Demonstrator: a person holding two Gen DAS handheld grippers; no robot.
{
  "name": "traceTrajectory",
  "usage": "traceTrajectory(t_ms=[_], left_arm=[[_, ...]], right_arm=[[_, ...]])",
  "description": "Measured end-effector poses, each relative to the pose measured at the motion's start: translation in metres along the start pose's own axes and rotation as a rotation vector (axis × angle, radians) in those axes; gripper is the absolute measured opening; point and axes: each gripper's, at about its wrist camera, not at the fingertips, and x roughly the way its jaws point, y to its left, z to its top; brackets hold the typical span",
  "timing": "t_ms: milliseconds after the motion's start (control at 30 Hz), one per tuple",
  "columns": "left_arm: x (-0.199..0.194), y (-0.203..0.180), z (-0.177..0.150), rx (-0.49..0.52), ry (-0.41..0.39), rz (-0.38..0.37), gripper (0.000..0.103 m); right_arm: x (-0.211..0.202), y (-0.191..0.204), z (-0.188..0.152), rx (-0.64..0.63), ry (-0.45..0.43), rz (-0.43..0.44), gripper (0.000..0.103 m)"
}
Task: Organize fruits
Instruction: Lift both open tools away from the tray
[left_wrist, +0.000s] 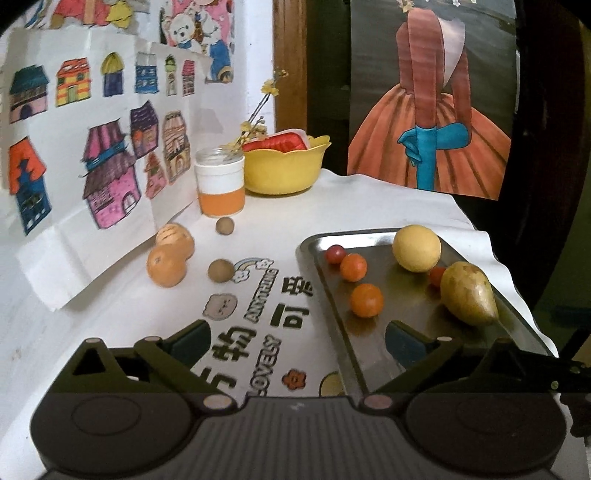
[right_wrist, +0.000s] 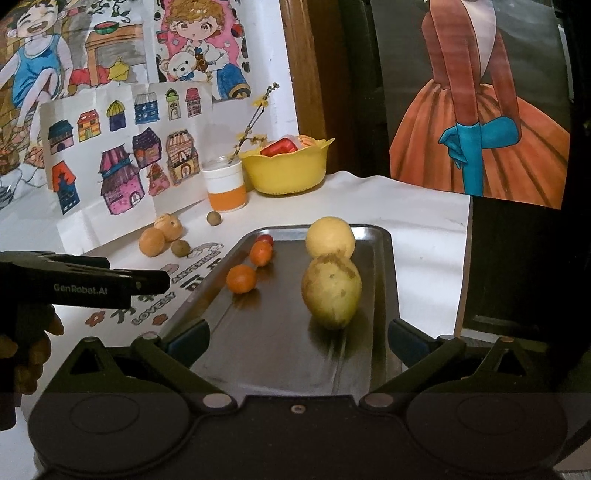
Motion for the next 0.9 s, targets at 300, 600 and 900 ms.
traceTrajectory(t_ms=[300,600,900], left_arm=[[-0.030,0.012,-0.015,-0.013,-0.002,0.018,0.102],[-0.060,0.029,-0.035,-0.010,0.013,0.045,0.103],[-0.084,0.055,-0.052,-0.052,0.016,0.062,0.103]], right_arm=[[-0.027,0.018,-0.011,-0.013,0.011,-0.004,0.102],[-0.051,0.043,-0.023,-0.020,0.030,0.016,0.102],[-0.066,0.076,-0.039,-0.019,0.077,0.047,0.102]])
